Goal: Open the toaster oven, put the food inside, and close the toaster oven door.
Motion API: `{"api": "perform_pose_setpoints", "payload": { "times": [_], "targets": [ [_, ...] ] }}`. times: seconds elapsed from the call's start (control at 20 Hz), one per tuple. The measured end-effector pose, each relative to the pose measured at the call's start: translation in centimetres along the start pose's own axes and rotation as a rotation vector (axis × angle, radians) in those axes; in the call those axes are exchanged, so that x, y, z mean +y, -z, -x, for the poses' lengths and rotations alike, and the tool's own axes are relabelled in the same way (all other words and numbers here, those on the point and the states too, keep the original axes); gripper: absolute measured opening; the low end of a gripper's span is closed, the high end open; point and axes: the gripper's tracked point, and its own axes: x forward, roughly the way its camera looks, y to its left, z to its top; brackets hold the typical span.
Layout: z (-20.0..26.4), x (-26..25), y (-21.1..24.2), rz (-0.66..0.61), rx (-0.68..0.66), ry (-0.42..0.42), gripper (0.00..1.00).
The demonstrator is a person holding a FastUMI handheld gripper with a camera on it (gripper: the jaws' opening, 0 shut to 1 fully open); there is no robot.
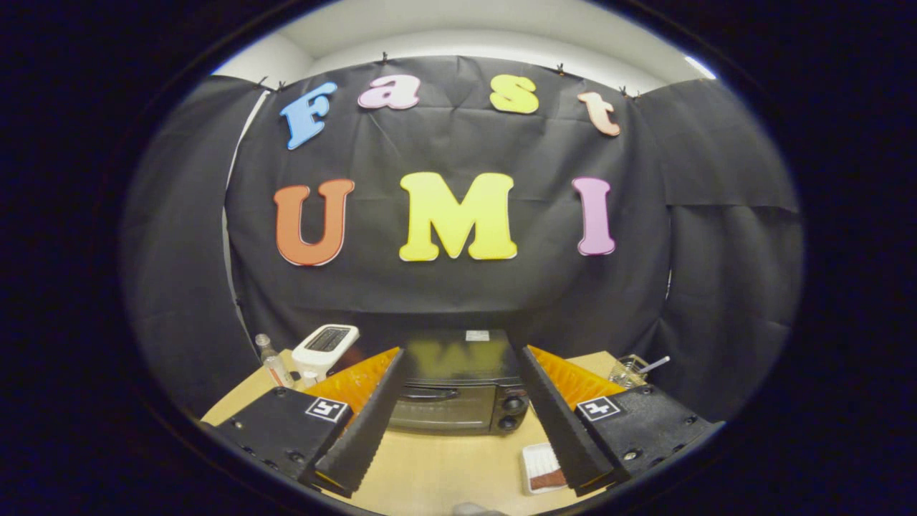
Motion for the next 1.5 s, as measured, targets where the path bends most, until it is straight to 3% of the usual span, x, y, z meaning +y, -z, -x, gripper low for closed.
{"api": "perform_pose_setpoints", "payload": {
  "times": [0.3,0.5,0.95,1.5],
  "targets": [
    [-10.5,5.6,6.4,0.026,0.079,-0.008,1.0],
    [-14.1,6.4,9.1,0.02,0.114,0.013,1.0],
    [-13.3,6.0,9.1,0.028,0.119,0.057,1.0],
    [-8.2,6.1,11.3,0.051,0.172,0.067,1.0]
  ]
}}
